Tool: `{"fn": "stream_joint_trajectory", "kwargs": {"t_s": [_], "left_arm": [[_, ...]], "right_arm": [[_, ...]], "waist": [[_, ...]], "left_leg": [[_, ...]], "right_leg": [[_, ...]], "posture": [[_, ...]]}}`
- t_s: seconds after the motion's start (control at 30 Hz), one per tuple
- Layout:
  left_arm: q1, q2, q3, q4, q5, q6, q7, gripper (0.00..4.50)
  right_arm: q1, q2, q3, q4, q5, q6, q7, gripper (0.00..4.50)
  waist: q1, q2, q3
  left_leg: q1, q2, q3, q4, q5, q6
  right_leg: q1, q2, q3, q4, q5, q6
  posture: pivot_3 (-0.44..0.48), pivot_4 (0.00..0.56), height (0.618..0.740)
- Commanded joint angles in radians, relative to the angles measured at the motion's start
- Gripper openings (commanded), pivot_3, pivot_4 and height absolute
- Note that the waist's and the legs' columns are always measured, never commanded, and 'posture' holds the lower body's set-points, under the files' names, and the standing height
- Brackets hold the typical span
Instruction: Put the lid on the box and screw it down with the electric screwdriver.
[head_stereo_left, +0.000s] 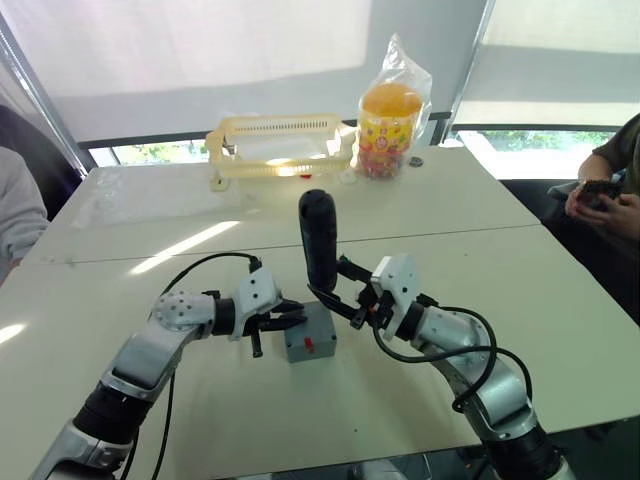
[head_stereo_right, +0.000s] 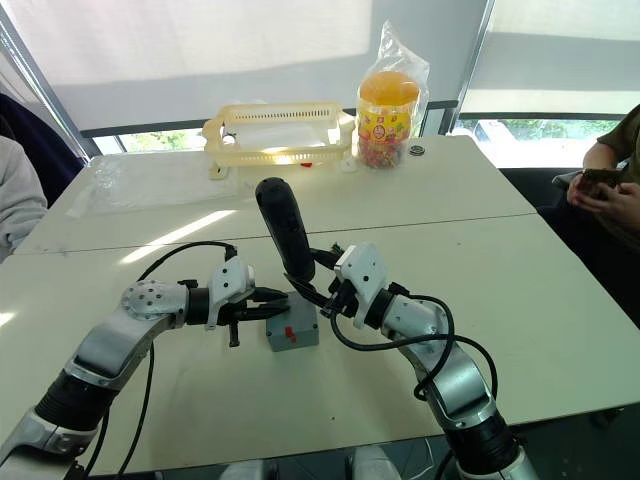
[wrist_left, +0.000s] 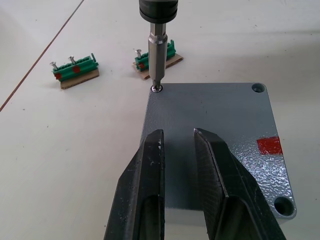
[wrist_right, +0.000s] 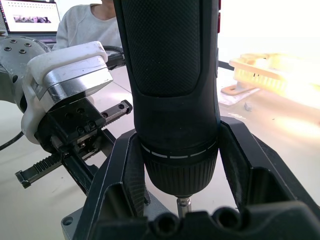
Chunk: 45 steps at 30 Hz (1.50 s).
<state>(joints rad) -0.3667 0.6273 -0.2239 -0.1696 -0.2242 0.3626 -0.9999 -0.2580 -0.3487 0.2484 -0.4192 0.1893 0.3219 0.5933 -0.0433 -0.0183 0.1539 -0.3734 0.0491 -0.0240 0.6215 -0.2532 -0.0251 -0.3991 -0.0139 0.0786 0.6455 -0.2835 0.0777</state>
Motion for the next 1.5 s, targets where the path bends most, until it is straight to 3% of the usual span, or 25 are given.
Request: {"fn": "stream_joint_trajectory", "kwargs": {"t_s": [0.03,0.37,0.7,1.5], "left_arm": [[0.036,0.008,-0.061,0.021,0.045,0.035,-0.002,0.94],[0.044,0.002,-0.062,0.005,0.047,0.044,0.007,0.94],[0.039,-0.001,-0.070,0.006,0.044,0.044,0.011,0.94],[0.027,-0.001,-0.097,0.042,0.064,0.010,-0.002,0.94]], "right_arm": [[0.027,-0.026,0.072,0.110,-0.032,0.107,0.026,1.73],[0.004,-0.055,0.081,0.129,-0.041,0.145,0.035,1.73],[0.032,-0.006,0.022,0.146,0.028,0.192,0.000,1.73],[0.022,0.018,-0.034,0.114,0.010,0.037,-0.069,1.73]], "waist": [[0.000,0.000,-0.001],[0.000,-0.002,-0.008],[0.000,-0.001,-0.015],[0.001,0.000,-0.014]], "left_leg": [[0.000,0.000,0.000,0.000,0.000,0.000],[0.001,0.001,-0.002,-0.002,0.000,0.000],[0.001,0.000,-0.003,-0.008,0.000,0.000],[0.000,-0.002,-0.003,-0.009,0.000,-0.001]], "right_leg": [[0.000,0.000,0.000,0.000,0.000,0.000],[-0.003,-0.004,0.000,-0.002,-0.001,-0.002],[0.002,-0.006,-0.001,-0.013,0.001,-0.006],[0.001,-0.016,-0.002,-0.017,0.001,-0.006]], "posture": [[0.000,0.150,0.740],[0.000,0.150,0.740],[0.000,0.150,0.740],[0.000,0.150,0.740]]}}
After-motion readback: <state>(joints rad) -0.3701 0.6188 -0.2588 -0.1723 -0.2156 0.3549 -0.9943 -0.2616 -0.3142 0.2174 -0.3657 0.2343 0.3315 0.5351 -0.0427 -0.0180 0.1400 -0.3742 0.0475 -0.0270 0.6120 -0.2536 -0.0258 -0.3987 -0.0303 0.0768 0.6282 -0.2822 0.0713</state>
